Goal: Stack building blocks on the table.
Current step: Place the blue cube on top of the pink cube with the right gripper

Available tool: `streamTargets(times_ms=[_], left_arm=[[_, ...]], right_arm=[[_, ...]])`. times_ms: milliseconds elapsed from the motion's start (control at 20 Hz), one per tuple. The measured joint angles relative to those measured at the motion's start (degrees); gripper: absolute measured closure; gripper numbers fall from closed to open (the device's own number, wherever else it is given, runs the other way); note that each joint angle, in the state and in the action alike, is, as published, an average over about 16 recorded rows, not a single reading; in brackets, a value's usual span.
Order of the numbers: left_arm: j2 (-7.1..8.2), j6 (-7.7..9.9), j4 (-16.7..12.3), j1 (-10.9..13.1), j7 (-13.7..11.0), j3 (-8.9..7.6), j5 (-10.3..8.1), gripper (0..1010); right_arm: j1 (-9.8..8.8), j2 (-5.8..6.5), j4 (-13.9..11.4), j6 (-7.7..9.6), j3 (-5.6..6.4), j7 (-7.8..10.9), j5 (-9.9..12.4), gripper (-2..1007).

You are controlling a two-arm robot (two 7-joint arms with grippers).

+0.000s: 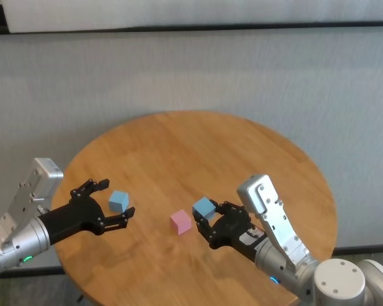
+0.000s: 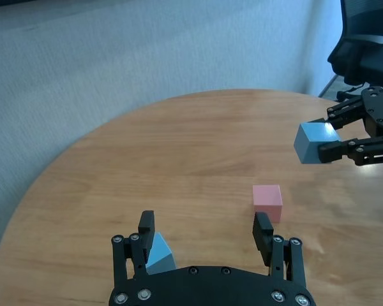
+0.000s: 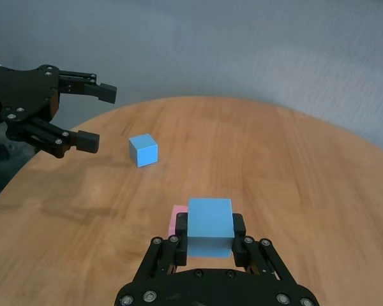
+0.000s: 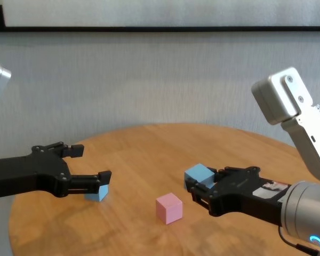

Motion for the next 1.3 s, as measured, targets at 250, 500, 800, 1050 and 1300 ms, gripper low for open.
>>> streamTargets(times_ms=[250,500,800,1050,1300], left_arm=[[0.00,0.00,0.0,0.0,0.0,0.00,0.00,10],[0.00,0.00,0.0,0.0,0.0,0.00,0.00,10],[0.00,0.00,0.0,0.0,0.0,0.00,0.00,10],[0.00,0.00,0.0,0.0,0.0,0.00,0.00,10],[0.00,0.00,0.0,0.0,0.0,0.00,0.00,10]], right_arm=[[0.55,-0.78,1.9,-1.11,-0.70,-0.09,-0.8,646],[1.16,-1.50,3.5,-2.00,-1.30,-0.35,-1.8,646],[1.92,-2.50,5.2,-2.49,-1.99,-0.83,-3.3,646],[2.52,-3.48,6.5,-2.41,-2.36,-1.16,-4.4,646],[3.14,-4.53,7.7,-2.31,-2.58,-1.52,-5.2,646]])
